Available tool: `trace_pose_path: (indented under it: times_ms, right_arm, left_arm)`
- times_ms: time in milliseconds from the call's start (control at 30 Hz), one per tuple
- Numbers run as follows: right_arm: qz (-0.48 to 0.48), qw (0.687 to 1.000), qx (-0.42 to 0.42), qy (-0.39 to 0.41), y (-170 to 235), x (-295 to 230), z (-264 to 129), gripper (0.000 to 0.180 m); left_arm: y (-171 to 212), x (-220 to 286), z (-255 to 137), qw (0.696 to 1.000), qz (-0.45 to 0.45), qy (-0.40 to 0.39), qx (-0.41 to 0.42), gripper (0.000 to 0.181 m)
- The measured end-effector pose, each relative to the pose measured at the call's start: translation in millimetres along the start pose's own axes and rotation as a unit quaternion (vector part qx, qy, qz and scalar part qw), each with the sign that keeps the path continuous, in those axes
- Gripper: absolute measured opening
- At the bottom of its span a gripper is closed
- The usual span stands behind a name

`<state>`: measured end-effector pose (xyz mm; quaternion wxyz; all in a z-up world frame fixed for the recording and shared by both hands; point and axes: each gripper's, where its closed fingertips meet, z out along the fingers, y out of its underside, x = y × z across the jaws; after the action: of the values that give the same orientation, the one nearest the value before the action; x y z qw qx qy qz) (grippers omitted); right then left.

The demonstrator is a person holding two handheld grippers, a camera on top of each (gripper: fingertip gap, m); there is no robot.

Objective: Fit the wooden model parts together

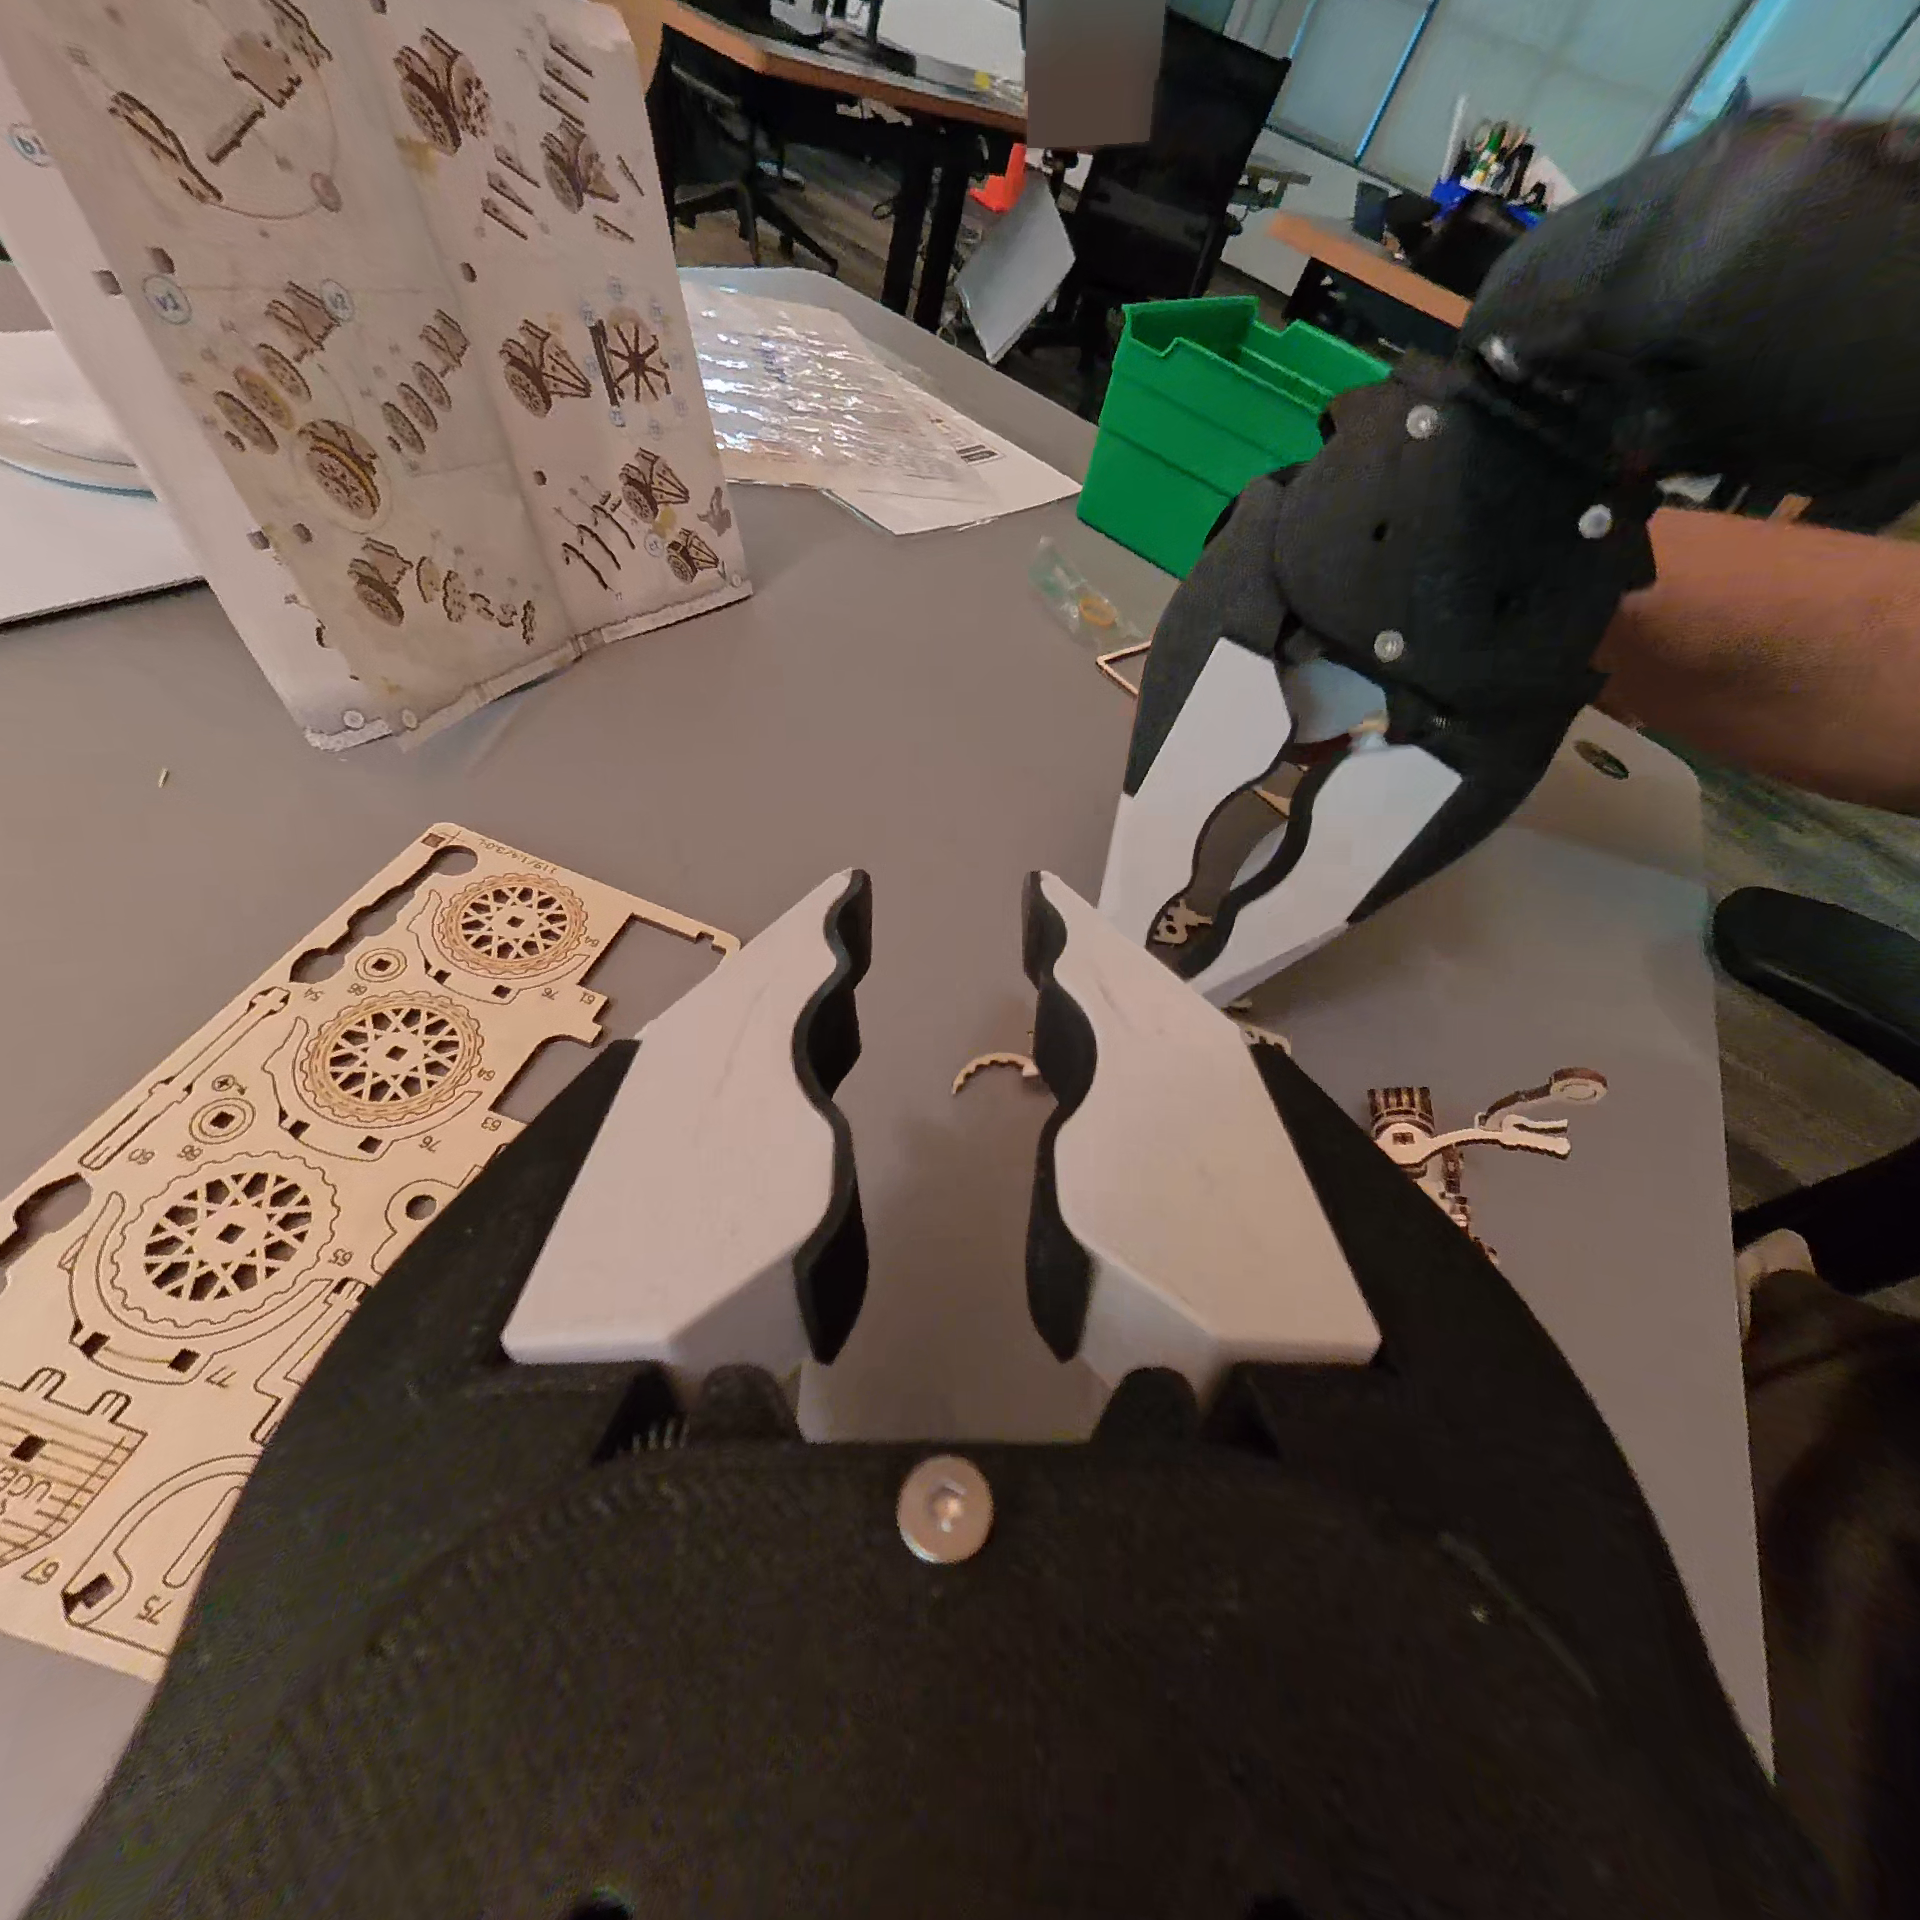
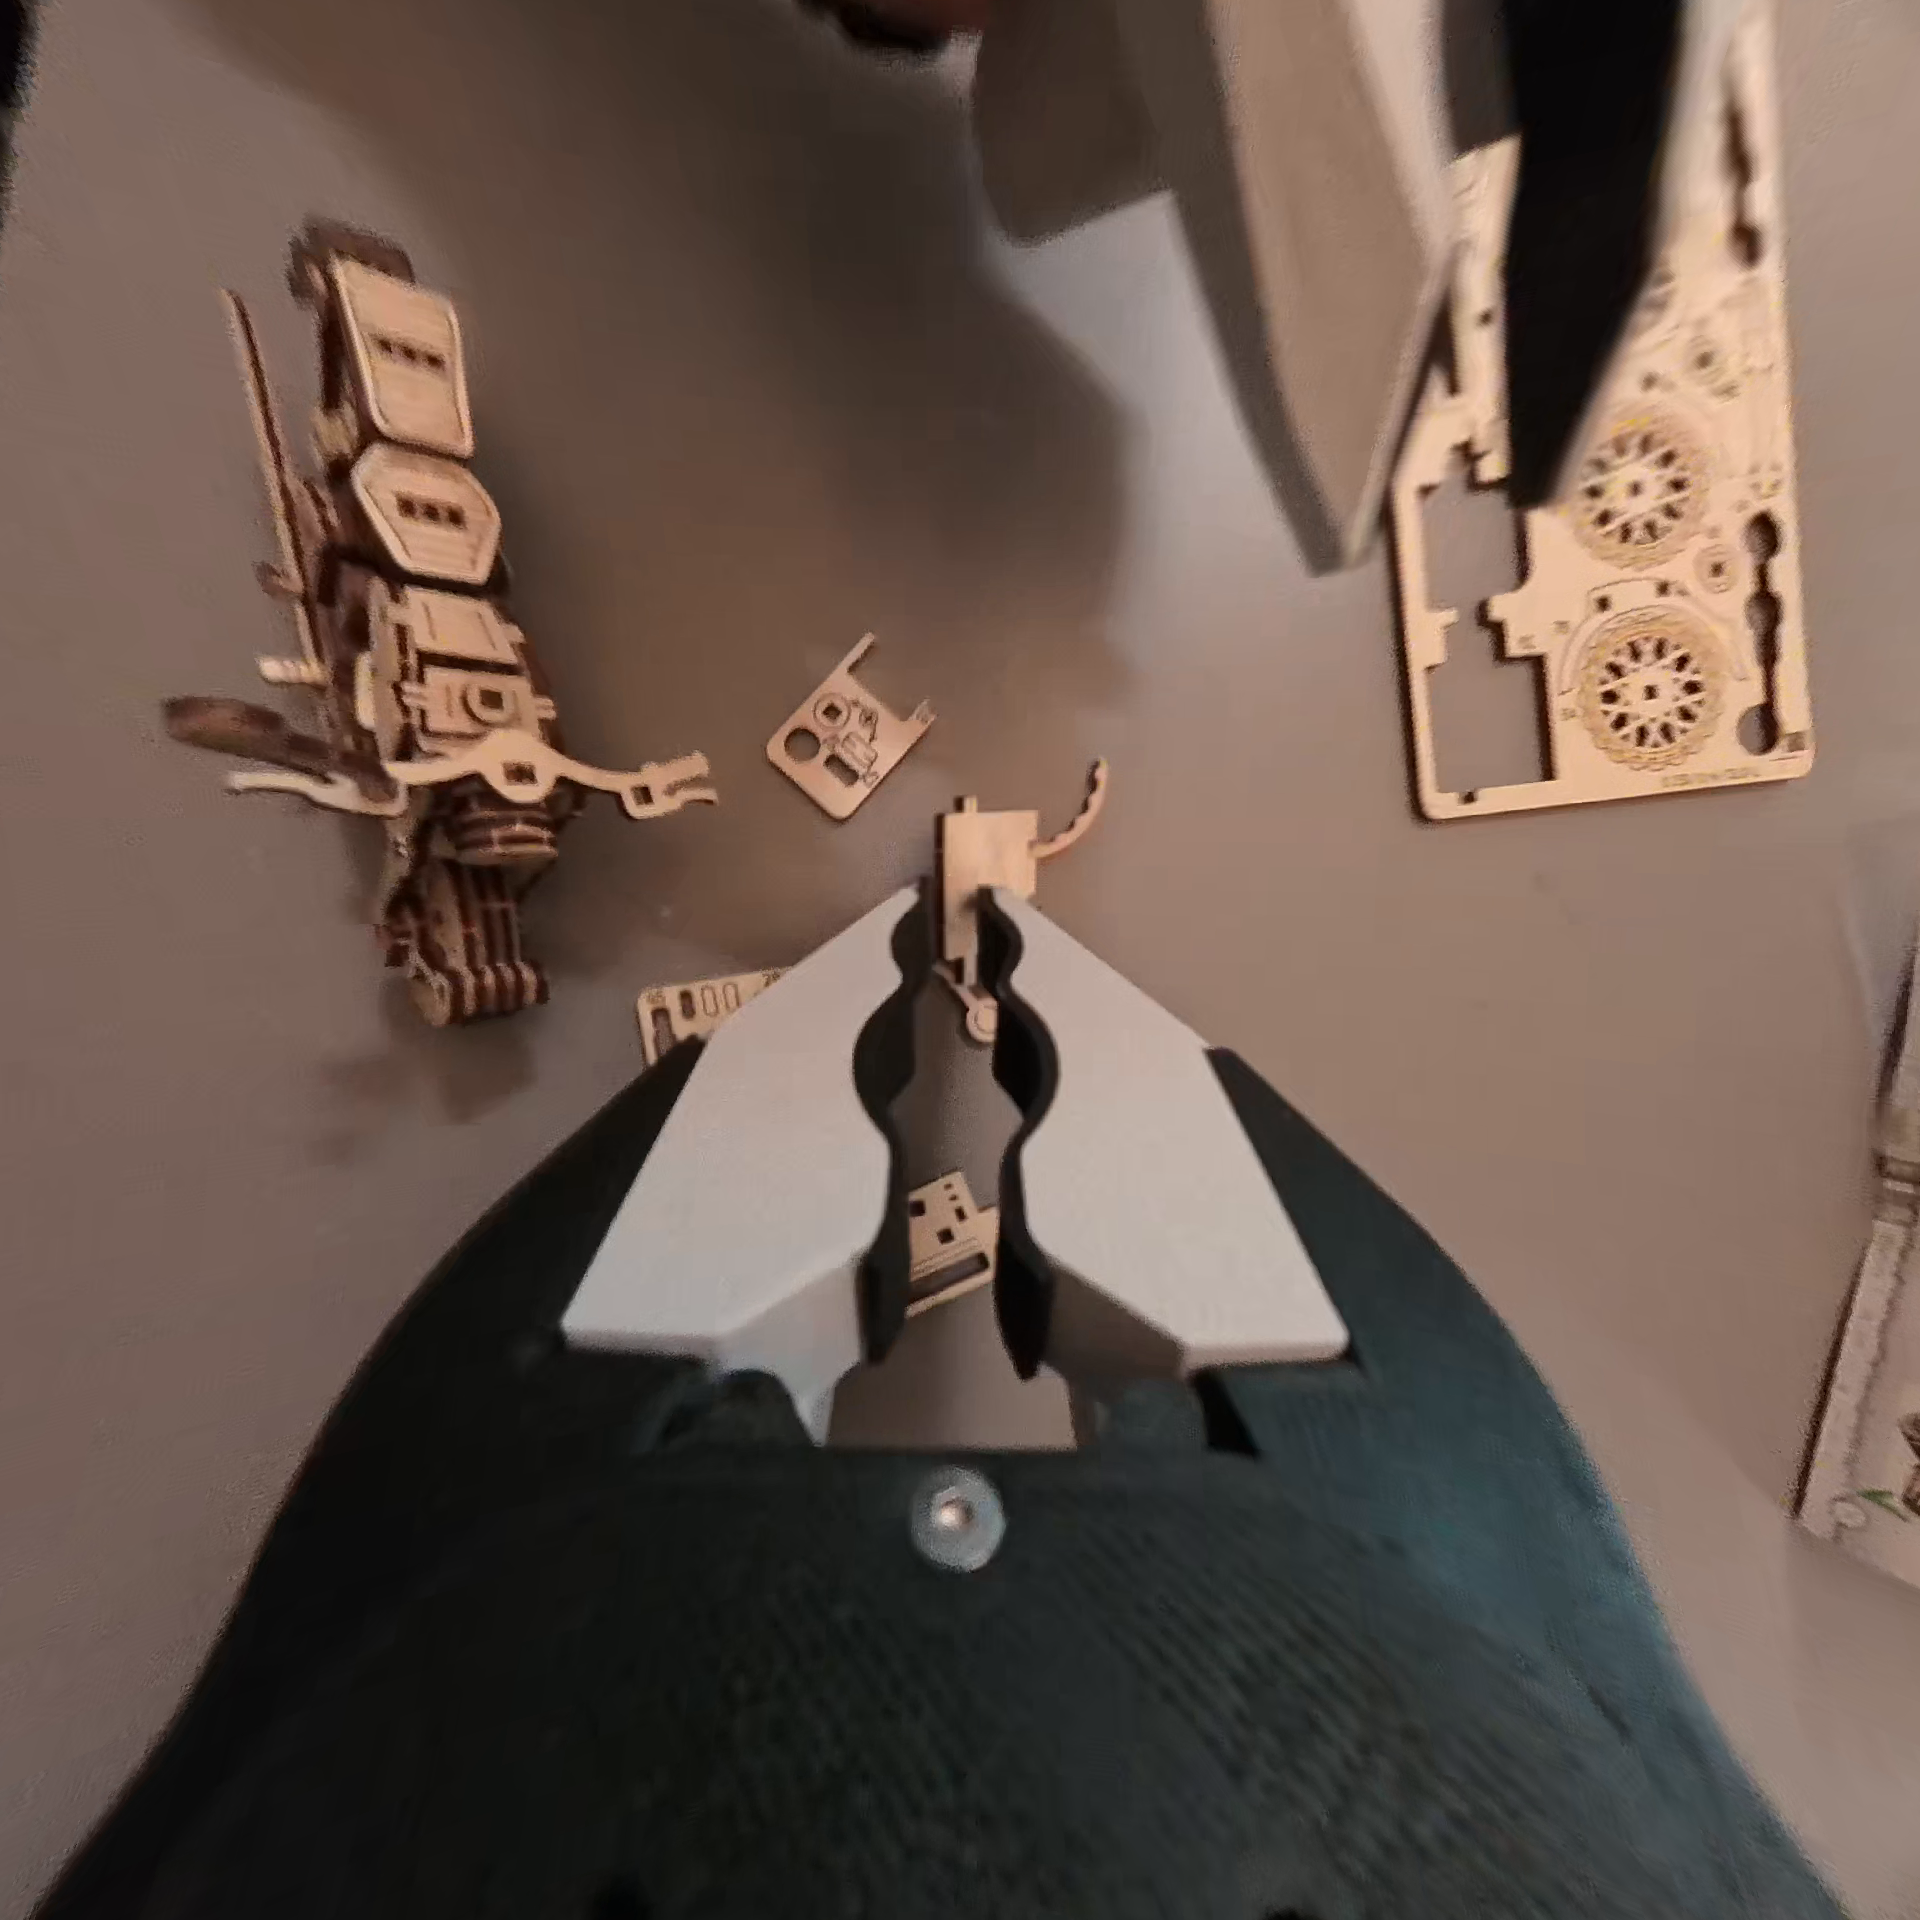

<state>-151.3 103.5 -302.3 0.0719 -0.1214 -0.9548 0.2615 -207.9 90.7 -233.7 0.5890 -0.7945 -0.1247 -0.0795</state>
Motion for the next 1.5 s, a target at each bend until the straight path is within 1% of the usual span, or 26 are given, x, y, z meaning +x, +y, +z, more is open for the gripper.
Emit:
trace_pose_path:
  times_ms: [33, 133, 233, 300, 367, 400, 500, 567, 633, 667, 733, 800, 867, 933, 1000, 1067, 1133, 1167, 1200, 1233, 1267, 1333, 1367, 1433, 1500]
  right_arm:
    - [0.012, 1.000, 0.019, -0.001, -4.5, 1.8, -4.8, 0.003]
    - [0.066, 0.995, 0.073, -0.013, -14.8, 8.4, -21.1, 0.002]
    - [0.130, 0.981, 0.138, -0.046, -25.9, 11.4, -40.2, 0.002]
    - [0.176, 0.962, 0.189, -0.089, -34.9, 9.4, -55.2, 0.002]
    - [0.210, 0.943, 0.222, -0.130, -40.0, 6.8, -68.4, 0.002]
    - [0.216, 0.938, 0.232, -0.144, -41.0, 4.8, -73.5, 0.002]
    - [0.218, 0.934, 0.233, -0.163, -40.2, -2.3, -81.4, 0.002]
    - [0.213, 0.939, 0.217, -0.160, -37.9, -7.0, -80.6, 0.002]
    - [0.208, 0.943, 0.206, -0.157, -38.8, -11.8, -79.0, 0.002]
    - [0.207, 0.944, 0.206, -0.155, -40.6, -12.9, -78.6, 0.002]
    - [0.207, 0.943, 0.211, -0.151, -44.3, -13.2, -78.1, 0.002]
    - [0.214, 0.944, 0.210, -0.136, -44.0, -9.1, -75.8, 0.003]
    - [0.220, 0.940, 0.222, -0.135, -46.5, -8.9, -76.9, 0.003]
    - [0.228, 0.935, 0.249, -0.105, -50.4, -2.5, -80.1, 0.006]
    - [0.239, 0.929, 0.279, -0.043, -50.8, 10.3, -86.3, 0.016]
    - [0.248, 0.921, 0.299, 0.030, -46.5, 24.1, -93.1, 0.030]
    - [0.245, 0.908, 0.322, 0.113, -42.5, 36.7, -101.3, 0.038]
    - [0.242, 0.897, 0.334, 0.156, -40.7, 43.0, -106.9, 0.042]
    - [0.239, 0.885, 0.350, 0.192, -39.9, 48.0, -113.0, 0.042]
    - [0.238, 0.872, 0.366, 0.223, -39.1, 52.2, -119.1, 0.044]
    - [0.238, 0.857, 0.380, 0.255, -37.2, 55.7, -124.8, 0.046]
    - [0.235, 0.831, 0.395, 0.312, -30.4, 54.8, -130.3, 0.041]
    - [0.239, 0.823, 0.389, 0.338, -24.8, 52.5, -129.2, 0.041]
    - [0.250, 0.810, 0.379, 0.370, -15.4, 43.9, -124.9, 0.041]
    - [0.250, 0.807, 0.371, 0.386, -8.4, 34.5, -119.0, 0.042]
  left_arm:
    - [-1.0, 1.0, -0.6, 1.000, -0.001, 0.003, 0.004, 0.028]
    - [-6.1, 9.4, -2.1, 0.999, -0.007, 0.029, 0.023, 0.029]
    - [-5.9, 20.5, -1.5, 0.997, -0.024, 0.067, 0.026, 0.030]
    - [-2.8, 35.1, -0.6, 0.992, -0.048, 0.115, 0.017, 0.033]
    - [3.0, 59.3, -1.3, 0.975, -0.101, 0.200, -0.011, 0.039]
    - [4.4, 63.7, 0.7, 0.968, -0.125, 0.216, -0.020, 0.039]
    - [-1.0, 72.2, 4.4, 0.959, -0.157, 0.236, -0.002, 0.032]
    - [-4.2, 76.2, 5.7, 0.955, -0.171, 0.242, 0.003, 0.031]
    - [-2.6, 75.1, 8.8, 0.956, -0.179, 0.232, -0.003, 0.035]
    - [-1.0, 75.5, 9.1, 0.956, -0.181, 0.232, -0.007, 0.034]
    - [1.5, 76.6, 8.7, 0.954, -0.186, 0.233, -0.013, 0.024]
    - [-0.6, 78.6, 5.5, 0.952, -0.190, 0.241, -0.006, 0.005]
    - [-2.3, 79.8, 2.5, 0.953, -0.184, 0.243, 0.001, 0.002]
    - [-8.6, 74.9, 0.0, 0.954, -0.188, 0.233, 0.020, 0.002]
    - [-21.3, 64.4, -4.5, 0.947, -0.217, 0.228, 0.066, 0.002]
    - [-36.2, 41.6, -8.9, 0.927, -0.280, 0.211, 0.131, 0.002]
    - [-48.3, 14.7, -11.9, 0.898, -0.346, 0.194, 0.193, 0.001]
    - [-51.8, 5.2, -11.0, 0.886, -0.367, 0.191, 0.211, 0.001]
    - [-53.5, -1.2, -7.4, 0.880, -0.379, 0.188, 0.218, 0.002]
    - [-53.1, -5.5, -1.2, 0.881, -0.379, 0.184, 0.216, 0.002]
    - [-50.6, -8.8, 6.8, 0.889, -0.370, 0.175, 0.207, 0.002]
    - [-41.9, -10.9, 22.9, 0.911, -0.338, 0.158, 0.175, 0.002]
    - [-38.7, -9.0, 27.7, 0.916, -0.328, 0.162, 0.165, 0.002]
    - [-33.9, -2.5, 29.6, 0.916, -0.321, 0.184, 0.157, 0.002]
    - [-29.9, 3.1, 26.3, 0.913, -0.320, 0.205, 0.151, 0.002]
